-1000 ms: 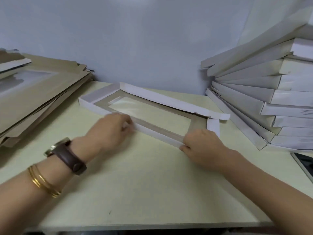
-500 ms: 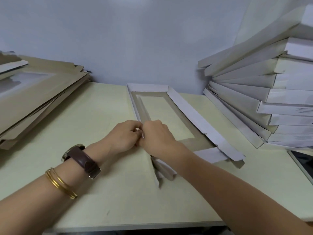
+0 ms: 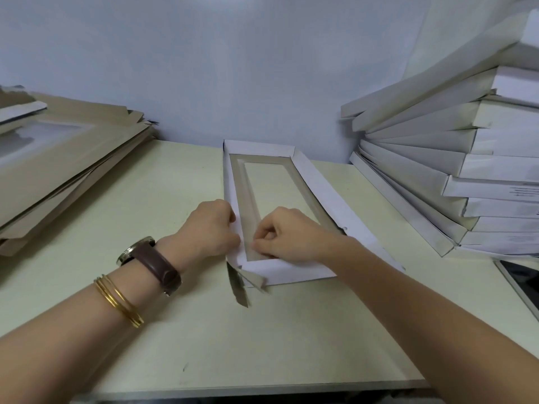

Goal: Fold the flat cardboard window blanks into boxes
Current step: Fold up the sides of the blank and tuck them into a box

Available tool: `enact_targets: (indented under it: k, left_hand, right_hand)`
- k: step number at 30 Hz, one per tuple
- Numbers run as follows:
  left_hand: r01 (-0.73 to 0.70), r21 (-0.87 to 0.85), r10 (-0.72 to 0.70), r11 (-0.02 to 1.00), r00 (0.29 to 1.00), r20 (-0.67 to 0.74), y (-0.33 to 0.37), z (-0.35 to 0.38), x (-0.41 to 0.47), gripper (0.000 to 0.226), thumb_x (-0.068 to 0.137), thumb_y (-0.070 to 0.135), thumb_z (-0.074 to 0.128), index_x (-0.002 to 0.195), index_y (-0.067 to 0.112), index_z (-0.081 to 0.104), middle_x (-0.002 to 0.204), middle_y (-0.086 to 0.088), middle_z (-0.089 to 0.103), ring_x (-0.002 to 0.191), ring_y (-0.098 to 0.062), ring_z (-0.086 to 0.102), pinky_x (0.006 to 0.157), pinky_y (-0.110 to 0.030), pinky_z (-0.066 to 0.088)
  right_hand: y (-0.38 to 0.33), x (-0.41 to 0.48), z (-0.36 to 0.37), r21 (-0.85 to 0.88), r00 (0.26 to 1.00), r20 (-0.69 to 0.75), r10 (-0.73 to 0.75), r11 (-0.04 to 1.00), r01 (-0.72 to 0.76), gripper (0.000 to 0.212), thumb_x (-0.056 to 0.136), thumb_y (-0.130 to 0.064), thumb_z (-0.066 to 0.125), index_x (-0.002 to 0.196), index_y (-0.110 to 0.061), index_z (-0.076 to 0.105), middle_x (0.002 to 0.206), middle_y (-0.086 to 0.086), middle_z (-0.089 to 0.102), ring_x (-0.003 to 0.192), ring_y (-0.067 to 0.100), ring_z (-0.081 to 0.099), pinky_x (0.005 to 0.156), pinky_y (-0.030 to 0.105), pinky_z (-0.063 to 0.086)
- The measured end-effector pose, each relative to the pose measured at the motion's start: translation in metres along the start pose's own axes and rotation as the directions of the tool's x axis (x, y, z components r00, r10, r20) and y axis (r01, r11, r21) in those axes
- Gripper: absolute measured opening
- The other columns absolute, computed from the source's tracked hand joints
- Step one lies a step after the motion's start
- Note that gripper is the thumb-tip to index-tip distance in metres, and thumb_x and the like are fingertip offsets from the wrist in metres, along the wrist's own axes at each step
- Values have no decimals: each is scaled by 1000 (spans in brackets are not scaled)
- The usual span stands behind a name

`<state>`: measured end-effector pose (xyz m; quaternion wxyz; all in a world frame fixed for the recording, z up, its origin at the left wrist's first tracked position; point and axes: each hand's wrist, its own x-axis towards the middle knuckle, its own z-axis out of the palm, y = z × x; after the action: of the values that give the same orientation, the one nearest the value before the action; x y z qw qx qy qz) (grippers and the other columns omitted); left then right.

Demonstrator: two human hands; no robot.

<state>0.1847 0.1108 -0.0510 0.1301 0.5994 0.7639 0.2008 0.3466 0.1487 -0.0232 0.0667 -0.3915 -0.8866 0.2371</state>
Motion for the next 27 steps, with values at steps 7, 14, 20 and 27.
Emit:
enact_targets:
  k: [7,14,20,27]
  left_hand:
    - [10,39,-8,999,999,-31,-16,-8,19,34,86,5,53,119,7,59,121,-9,56,113,-25,51,84,-23,37]
    - [-32,3,32,999,993,-111,-24,-7,23,12,84,8,58,87,14,69,90,2,59,85,-15,49,71,-20,34]
    - [-108,44,112,993,988,-109,-24,-5,17,17,87,19,62,101,15,70,113,-5,49,108,-22,46,85,-21,34]
    - [-318,189,323,929,947,6,-7,-5,-10,22,94,27,54,85,14,70,95,1,56,90,-20,46,80,-27,40]
  right_hand:
    - [57,-32,-32,-126,996,-87,13,992,-24,12,86,-23,64,86,-17,74,64,-11,62,59,-3,53,60,8,42]
    - [89,-59,-33,-230,981,-171,-94,972,53,14,85,-23,67,98,-20,72,82,-21,59,81,-14,49,71,4,34]
    - [97,-64,-19,-291,967,-223,-125,955,57,18,87,-26,65,104,-25,68,84,-23,52,102,2,35,83,21,25]
    - [99,-63,-12,-375,978,-203,-55,927,-26,17,93,-36,54,103,-31,66,92,-13,55,103,10,29,82,28,18]
